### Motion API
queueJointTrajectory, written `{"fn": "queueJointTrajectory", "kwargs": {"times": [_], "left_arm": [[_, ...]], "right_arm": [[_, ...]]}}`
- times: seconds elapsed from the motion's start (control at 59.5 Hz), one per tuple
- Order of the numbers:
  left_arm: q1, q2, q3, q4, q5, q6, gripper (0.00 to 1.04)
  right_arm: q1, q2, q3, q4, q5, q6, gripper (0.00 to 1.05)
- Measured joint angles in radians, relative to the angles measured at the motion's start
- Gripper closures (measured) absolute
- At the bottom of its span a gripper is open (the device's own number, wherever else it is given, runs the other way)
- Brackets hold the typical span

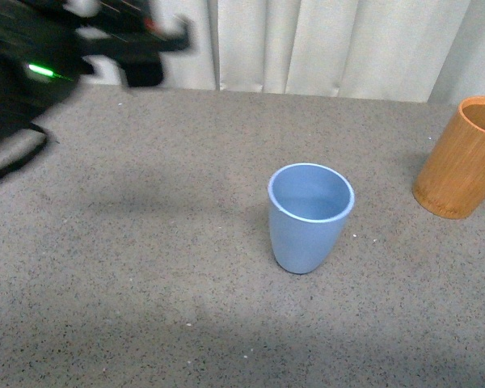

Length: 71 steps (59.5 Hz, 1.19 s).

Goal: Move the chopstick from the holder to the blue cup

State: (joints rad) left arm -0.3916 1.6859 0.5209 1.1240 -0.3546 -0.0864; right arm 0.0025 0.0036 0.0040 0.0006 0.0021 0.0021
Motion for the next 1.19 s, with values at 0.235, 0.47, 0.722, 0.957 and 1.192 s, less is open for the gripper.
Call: {"fn": "queueJointTrajectory", "kwargs": {"times": [0.235, 0.47, 0.722, 0.957, 1.192], "left_arm": [[0.385, -0.629, -0.460, -0.248, 0.325, 0.061, 0.93], [0.389, -1.648, -0.501, -1.114, 0.356, 0.077, 1.01], [0.389, -1.681, -0.501, -1.123, 0.354, 0.078, 1.01], [0.389, -1.681, -0.501, -1.123, 0.354, 0.079, 1.01], [0.389, -1.681, -0.501, -1.123, 0.355, 0.079, 0.86]], "right_arm": [[0.000, 0.000, 0.000, 0.000, -0.004, 0.000, 0.10], [0.000, 0.000, 0.000, 0.000, -0.001, 0.000, 0.10], [0.000, 0.000, 0.000, 0.000, -0.003, 0.000, 0.10], [0.000, 0.000, 0.000, 0.000, -0.003, 0.000, 0.10], [0.000, 0.000, 0.000, 0.000, -0.003, 0.000, 0.10]]}}
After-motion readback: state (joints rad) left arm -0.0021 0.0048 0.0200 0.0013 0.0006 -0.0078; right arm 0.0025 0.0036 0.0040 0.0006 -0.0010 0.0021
